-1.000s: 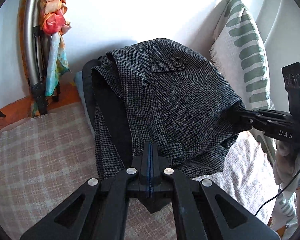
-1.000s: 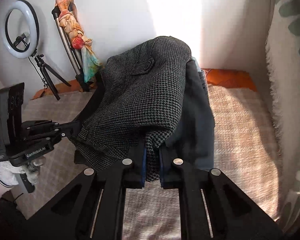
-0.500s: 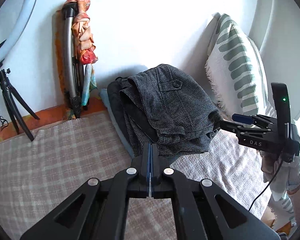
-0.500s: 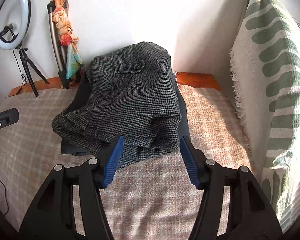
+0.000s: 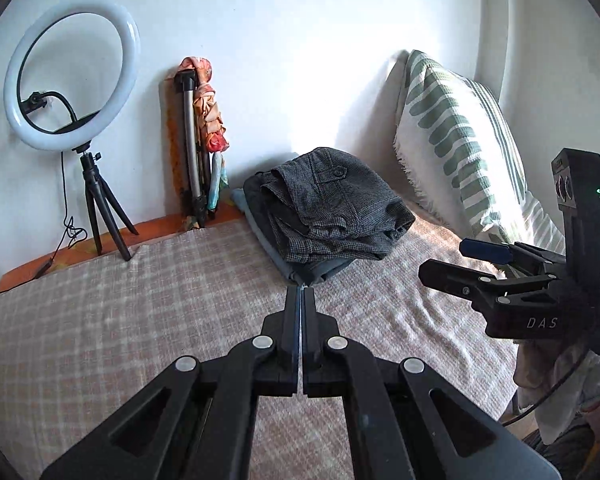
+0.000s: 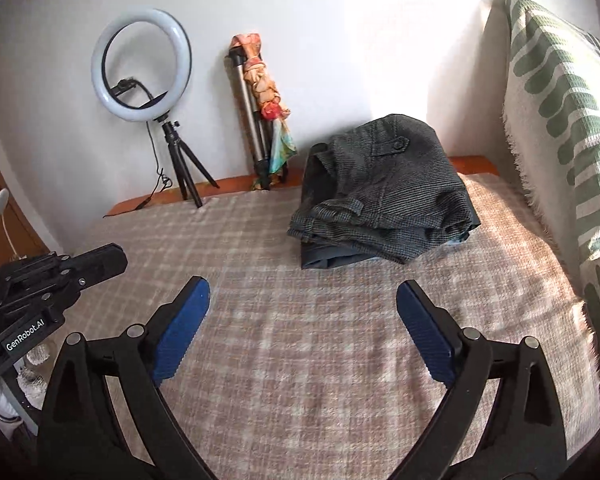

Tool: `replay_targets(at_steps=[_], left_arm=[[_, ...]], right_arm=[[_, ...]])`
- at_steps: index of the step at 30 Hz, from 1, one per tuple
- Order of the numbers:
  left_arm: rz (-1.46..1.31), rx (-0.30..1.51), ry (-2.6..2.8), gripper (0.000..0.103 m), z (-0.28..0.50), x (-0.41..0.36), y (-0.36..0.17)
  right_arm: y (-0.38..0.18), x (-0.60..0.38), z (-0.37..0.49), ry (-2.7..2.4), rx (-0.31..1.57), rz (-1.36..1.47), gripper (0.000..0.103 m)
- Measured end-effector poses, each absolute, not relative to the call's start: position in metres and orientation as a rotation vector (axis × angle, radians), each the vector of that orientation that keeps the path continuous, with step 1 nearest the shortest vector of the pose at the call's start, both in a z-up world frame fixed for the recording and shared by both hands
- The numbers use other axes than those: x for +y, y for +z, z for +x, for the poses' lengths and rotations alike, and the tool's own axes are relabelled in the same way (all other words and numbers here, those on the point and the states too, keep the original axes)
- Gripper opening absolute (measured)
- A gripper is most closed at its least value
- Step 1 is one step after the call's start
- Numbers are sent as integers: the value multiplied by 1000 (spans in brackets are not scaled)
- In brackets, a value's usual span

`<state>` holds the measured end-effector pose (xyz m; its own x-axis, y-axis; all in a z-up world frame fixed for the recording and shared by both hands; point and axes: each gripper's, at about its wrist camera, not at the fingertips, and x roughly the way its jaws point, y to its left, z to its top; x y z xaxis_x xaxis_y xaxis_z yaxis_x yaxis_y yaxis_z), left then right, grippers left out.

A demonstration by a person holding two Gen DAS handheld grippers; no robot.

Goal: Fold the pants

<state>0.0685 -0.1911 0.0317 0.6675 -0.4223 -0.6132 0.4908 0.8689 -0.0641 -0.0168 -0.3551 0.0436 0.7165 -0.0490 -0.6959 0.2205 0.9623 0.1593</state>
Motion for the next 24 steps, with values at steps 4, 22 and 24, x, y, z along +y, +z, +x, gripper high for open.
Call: replay_targets(at_steps=[4, 22, 24], left_arm=[[106, 688, -499, 0, 51, -173, 19], [136, 642, -280, 2, 27, -118, -4], [129, 632, -288, 2, 23, -115, 0]], right_arm=[[46, -322, -28, -159, 738, 195, 96], [24, -278, -37, -248, 685, 112, 96], [23, -277, -38, -256, 684, 102, 96]])
